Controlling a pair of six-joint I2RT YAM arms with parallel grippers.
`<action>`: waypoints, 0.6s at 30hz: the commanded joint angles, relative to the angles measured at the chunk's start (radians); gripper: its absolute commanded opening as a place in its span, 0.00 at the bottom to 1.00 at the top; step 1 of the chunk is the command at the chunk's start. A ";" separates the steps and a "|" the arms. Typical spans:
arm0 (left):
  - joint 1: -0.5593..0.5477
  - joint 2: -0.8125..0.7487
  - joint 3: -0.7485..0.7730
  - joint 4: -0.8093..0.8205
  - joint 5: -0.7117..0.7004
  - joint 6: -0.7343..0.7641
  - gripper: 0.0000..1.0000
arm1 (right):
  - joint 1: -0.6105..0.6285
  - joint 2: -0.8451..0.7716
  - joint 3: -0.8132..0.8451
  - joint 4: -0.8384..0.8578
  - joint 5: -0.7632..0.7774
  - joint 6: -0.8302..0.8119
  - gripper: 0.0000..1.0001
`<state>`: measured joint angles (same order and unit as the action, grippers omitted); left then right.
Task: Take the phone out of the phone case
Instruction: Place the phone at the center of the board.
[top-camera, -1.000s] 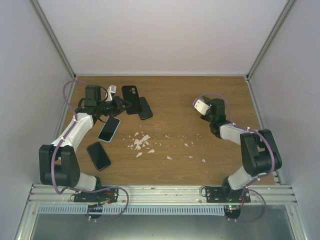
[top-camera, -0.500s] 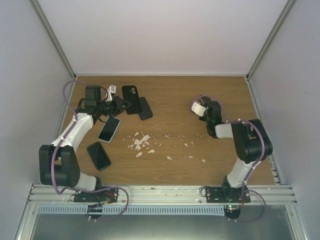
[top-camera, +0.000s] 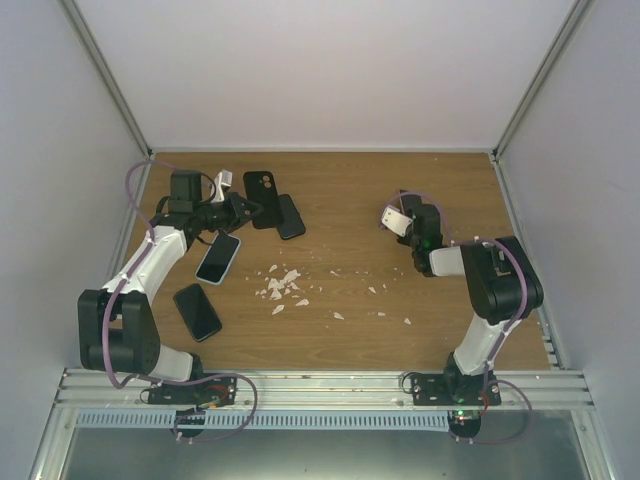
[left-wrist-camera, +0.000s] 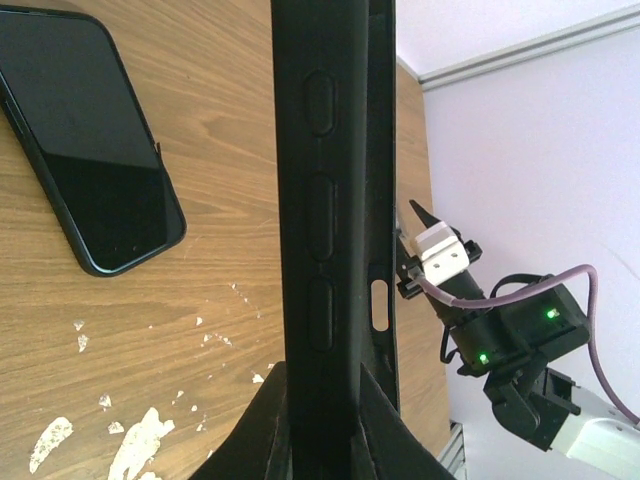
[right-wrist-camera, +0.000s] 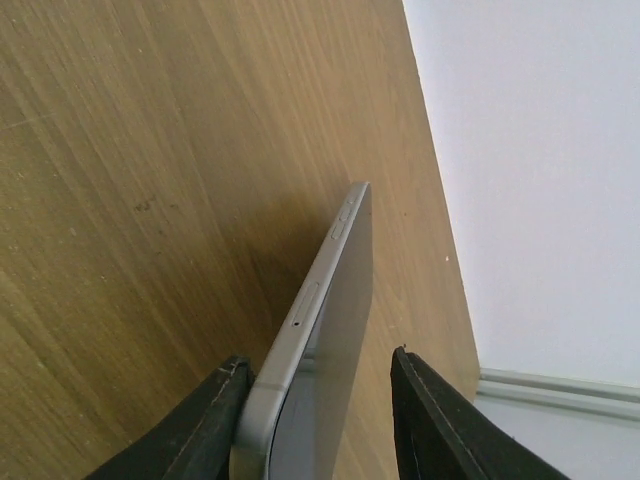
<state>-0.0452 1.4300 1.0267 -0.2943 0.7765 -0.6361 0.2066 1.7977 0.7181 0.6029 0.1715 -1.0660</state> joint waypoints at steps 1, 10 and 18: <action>-0.007 -0.006 -0.001 0.057 -0.002 0.008 0.00 | -0.004 -0.005 0.004 0.001 -0.024 0.020 0.42; -0.007 -0.013 -0.005 0.059 -0.004 0.009 0.00 | -0.003 -0.071 -0.011 -0.075 -0.058 0.052 0.70; -0.007 -0.018 -0.015 0.057 0.003 0.011 0.00 | -0.006 -0.163 0.010 -0.202 -0.133 0.136 0.84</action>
<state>-0.0452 1.4300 1.0260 -0.2947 0.7731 -0.6353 0.2062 1.6962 0.7101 0.4622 0.0986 -0.9958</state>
